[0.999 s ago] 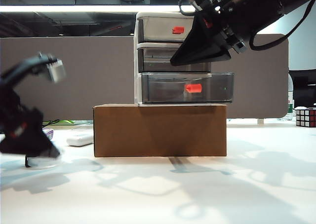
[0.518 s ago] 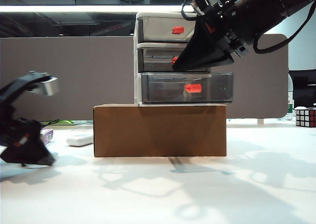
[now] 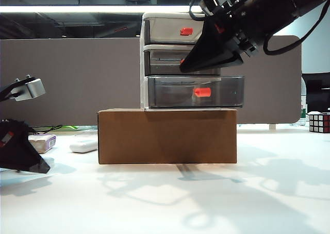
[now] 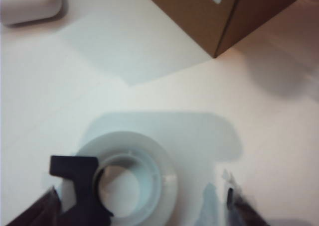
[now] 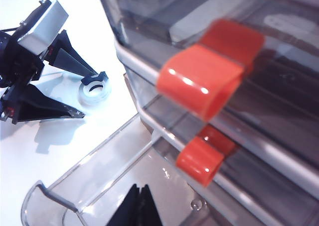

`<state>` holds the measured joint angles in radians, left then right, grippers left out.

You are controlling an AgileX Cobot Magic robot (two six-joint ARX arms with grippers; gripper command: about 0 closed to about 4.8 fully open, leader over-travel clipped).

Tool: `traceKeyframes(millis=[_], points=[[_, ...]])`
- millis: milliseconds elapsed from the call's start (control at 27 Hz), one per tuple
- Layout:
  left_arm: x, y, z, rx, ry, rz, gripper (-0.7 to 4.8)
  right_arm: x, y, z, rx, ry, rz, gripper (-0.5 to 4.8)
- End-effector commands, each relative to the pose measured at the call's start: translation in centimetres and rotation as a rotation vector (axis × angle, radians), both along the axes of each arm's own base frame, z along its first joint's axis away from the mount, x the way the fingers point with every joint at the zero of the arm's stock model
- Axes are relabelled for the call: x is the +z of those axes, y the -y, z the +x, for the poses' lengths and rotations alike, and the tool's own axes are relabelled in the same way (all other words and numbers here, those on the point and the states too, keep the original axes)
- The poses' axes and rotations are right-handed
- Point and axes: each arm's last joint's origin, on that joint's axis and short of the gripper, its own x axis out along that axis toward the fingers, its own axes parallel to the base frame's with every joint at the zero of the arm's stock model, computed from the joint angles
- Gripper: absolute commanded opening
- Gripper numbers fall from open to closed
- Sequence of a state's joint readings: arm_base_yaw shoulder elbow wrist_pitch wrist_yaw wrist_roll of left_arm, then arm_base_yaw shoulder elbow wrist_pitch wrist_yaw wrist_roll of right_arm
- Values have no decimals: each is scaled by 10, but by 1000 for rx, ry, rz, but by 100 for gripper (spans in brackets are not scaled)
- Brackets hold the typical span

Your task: Open the third layer of the drawer on the table, pick up the transparent tape on the table and put it in, and finally close the drawer.

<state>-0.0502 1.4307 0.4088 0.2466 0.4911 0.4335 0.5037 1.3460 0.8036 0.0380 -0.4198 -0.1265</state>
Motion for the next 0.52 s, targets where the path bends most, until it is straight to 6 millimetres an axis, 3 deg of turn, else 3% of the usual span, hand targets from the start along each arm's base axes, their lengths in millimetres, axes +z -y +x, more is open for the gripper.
traceKeyframes(millis=[37, 296, 444, 518], points=[[0, -1, 1, 13, 15, 16, 426, 4, -1, 0, 3, 24, 10, -5], [-5, 0, 4, 10, 17, 11, 424, 4, -1, 1, 1, 28, 10, -5], [-10, 1, 6, -22, 6, -19, 362, 4, -1, 1, 0, 28, 10, -5], [-11, 1, 6, -20, 3, -20, 362, 4, -1, 1, 0, 27, 9, -5]])
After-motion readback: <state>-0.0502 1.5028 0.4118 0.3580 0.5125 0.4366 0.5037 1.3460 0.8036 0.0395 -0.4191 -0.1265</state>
